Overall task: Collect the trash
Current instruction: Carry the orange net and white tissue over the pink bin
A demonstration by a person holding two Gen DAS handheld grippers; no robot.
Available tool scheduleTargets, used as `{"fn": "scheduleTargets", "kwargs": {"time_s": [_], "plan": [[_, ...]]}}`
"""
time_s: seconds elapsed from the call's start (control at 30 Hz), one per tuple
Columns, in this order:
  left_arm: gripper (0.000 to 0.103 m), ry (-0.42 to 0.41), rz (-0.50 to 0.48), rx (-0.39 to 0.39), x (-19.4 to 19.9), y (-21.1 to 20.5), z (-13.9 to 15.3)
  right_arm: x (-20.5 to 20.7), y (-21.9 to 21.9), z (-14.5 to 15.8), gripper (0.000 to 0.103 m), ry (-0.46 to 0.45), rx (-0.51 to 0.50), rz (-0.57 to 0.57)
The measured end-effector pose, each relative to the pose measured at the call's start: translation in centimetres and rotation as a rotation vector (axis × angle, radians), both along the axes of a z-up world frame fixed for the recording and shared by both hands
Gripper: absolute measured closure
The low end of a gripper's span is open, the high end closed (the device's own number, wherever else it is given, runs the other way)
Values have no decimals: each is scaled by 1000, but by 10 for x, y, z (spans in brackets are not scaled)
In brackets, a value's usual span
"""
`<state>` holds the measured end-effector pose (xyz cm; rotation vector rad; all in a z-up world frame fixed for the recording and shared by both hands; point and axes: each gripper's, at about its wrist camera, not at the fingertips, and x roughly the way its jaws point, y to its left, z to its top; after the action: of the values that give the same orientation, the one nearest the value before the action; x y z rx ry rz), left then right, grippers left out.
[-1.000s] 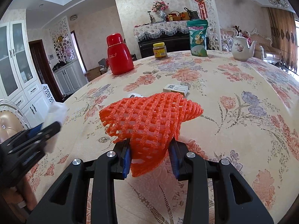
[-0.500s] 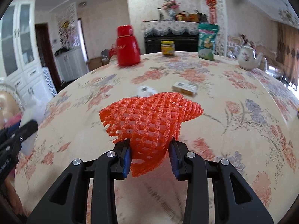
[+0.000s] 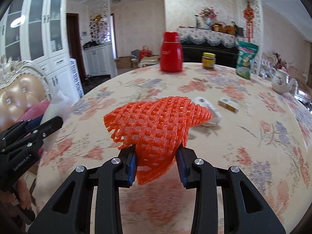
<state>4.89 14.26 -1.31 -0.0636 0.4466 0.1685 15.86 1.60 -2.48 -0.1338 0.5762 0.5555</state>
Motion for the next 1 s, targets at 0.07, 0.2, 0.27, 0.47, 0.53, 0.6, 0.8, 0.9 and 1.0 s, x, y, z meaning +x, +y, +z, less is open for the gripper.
{"fn": "scheduleTargets", "kwargs": {"time_s": [0.07, 0.2, 0.27, 0.47, 0.53, 0.6, 0.8, 0.9, 1.0], "plan": [[70, -3, 10, -6, -8, 8, 0, -8, 12, 2, 69, -8, -4, 37], [70, -17, 58, -10, -30, 30, 3, -21, 38, 11, 69, -32, -12, 112], [70, -22, 85, -8, -40, 43, 4, -27, 54, 15, 69, -41, -12, 158], [69, -38, 225, -16, -78, 96, 10, -39, 109, 20, 69, -40, -8, 287], [69, -45, 275, -19, -91, 115, 13, -44, 129, 20, 69, -36, -8, 329], [69, -44, 327, -20, -103, 135, 14, -50, 152, 21, 68, -38, -14, 379], [68, -19, 453, -26, -127, 186, 9, -68, 212, 19, 68, -44, -30, 514], [68, -17, 484, -43, -134, 210, 9, -76, 239, 18, 68, -56, -41, 580], [65, -26, 508, -55, -137, 230, 8, -79, 263, 16, 68, -79, -53, 633]]}}
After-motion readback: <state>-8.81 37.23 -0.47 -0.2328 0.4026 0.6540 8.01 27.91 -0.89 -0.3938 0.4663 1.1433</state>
